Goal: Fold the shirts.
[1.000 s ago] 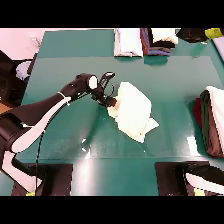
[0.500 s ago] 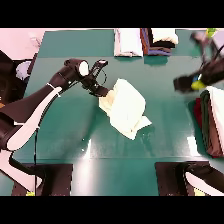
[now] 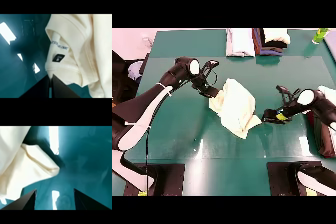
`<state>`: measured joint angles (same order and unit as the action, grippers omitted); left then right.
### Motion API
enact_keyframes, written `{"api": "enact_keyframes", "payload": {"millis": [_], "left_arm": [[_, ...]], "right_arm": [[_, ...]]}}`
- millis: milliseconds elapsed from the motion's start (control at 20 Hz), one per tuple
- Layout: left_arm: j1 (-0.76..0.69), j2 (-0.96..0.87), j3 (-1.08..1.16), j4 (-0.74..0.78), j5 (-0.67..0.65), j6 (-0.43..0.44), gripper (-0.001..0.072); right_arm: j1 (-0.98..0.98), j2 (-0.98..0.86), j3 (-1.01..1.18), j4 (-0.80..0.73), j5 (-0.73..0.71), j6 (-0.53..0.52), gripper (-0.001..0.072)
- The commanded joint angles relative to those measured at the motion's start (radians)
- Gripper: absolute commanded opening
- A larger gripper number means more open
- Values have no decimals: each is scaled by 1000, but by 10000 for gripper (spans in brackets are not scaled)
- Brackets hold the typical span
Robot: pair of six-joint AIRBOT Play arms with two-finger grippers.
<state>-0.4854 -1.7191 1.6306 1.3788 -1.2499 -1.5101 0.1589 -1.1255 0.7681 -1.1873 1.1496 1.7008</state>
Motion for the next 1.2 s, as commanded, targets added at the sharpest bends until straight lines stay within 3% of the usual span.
{"api": "enact_keyframes", "payload": {"millis": [0, 150, 300, 400, 450, 650, 800, 1150], "left_arm": [[1, 0, 1, 2, -25, 0, 22], [1, 0, 1, 2, -24, 0, 22], [1, 0, 1, 2, -24, 0, 22], [1, 0, 1, 2, -25, 0, 22], [1, 0, 1, 6, -26, 0, 22], [1, 47, 12, 183, -33, -7, 22], [1, 140, 29, 314, 0, -12, 21], [1, 495, 33, 343, 194, -27, 22]], "right_arm": [[47, -84, -29, 71, -104, 1, 526], [101, -119, -27, 72, -157, 14, 520], [119, -118, -27, 71, -214, 19, 382], [119, -95, -27, 68, -250, 19, 102], [117, -77, -27, 62, -267, 19, 28], [35, 69, -21, 4, -260, 19, 27], [-85, 196, 64, -114, -140, 18, 26], [-296, 430, 468, -175, 7, -61, 26]]}}
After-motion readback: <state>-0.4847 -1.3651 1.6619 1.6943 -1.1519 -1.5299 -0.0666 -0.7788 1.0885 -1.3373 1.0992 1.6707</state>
